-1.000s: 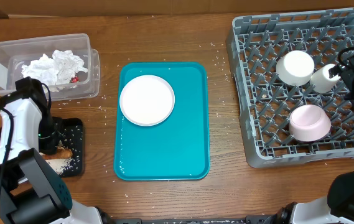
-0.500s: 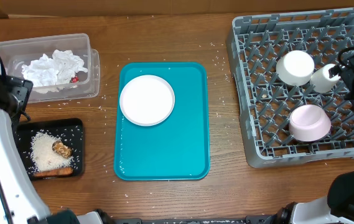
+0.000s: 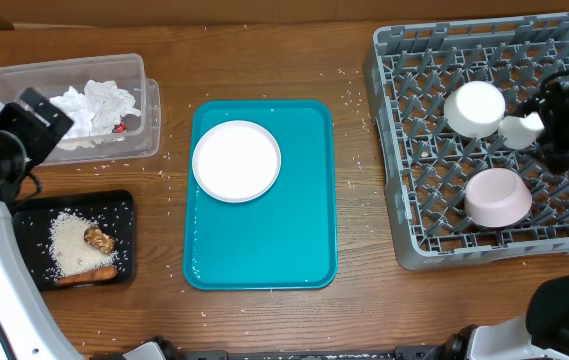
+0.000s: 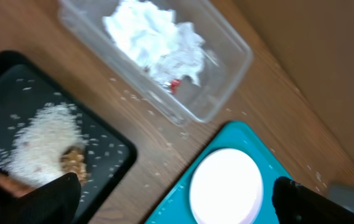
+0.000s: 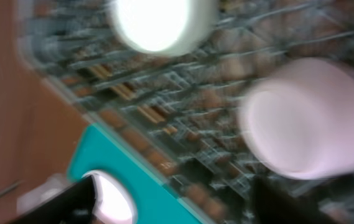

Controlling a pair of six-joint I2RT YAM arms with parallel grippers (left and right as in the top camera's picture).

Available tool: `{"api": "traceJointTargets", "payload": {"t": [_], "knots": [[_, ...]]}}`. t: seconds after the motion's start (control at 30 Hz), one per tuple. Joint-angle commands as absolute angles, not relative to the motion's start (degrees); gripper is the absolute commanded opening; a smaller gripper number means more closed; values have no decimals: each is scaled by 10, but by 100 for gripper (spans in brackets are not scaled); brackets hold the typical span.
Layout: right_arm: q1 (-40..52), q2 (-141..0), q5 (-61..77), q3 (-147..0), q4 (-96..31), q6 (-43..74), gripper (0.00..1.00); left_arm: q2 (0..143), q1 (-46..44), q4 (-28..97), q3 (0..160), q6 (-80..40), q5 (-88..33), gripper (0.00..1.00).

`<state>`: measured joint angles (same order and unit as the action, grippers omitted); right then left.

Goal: Sort waste into correct bins and load items into the dishwasher
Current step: 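Reach right gripper to the white plate on the teal tray and grasp it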

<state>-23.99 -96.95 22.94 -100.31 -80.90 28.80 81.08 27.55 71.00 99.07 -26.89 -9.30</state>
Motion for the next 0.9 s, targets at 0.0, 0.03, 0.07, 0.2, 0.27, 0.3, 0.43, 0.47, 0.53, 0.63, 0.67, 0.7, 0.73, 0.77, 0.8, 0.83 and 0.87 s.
{"api": "traceJointTargets", "payload": {"t": [0.0,0.03,0.07,0.2,0.27,0.3,0.43,0.47,0.53,0.63,0.67,0.7,0.73,0.77,0.8,0.83,0.87], "knots": [[-180,-970,389,-1017,-803,206,65,836,312,720,999,-310,-53,100],[-132,-970,347,-1017,-805,217,66,850,324,718,999,-321,-53,100],[-102,-971,318,-1017,-803,228,68,858,329,716,999,-322,-53,100],[58,-987,183,-1017,-765,281,96,900,334,715,999,-322,-53,100],[142,-1013,130,-1016,-729,324,100,922,333,716,999,-322,-53,100],[170,-1026,115,-1016,-712,348,100,930,333,718,999,-322,-53,100],[246,-1085,116,-1016,-644,367,100,960,333,720,999,-322,-53,100],[259,-1101,116,-1016,-632,367,100,966,333,720,999,-322,-53,100],[281,-1137,119,-1016,-618,375,99,979,333,719,999,-322,-53,100],[304,-1182,134,-1016,-606,380,95,997,334,719,999,-322,-53,100],[310,-1193,137,-1016,-602,380,93,1001,334,719,999,-322,-53,100],[317,-1204,136,-1016,-598,380,91,1007,334,719,999,-322,-53,100],[322,-1211,135,-1016,-593,379,91,1011,333,719,999,-322,-54,100],[329,-1218,136,-1016,-586,379,91,1016,333,719,999,-322,-54,100],[335,-1224,136,-1016,-577,379,91,1020,334,719,999,-322,-53,100],[340,-1226,135,-1016,-571,379,90,1025,333,719,999,-322,-53,100],[349,-1233,133,-1016,-555,378,90,1032,333,719,999,-322,-53,100]]}}
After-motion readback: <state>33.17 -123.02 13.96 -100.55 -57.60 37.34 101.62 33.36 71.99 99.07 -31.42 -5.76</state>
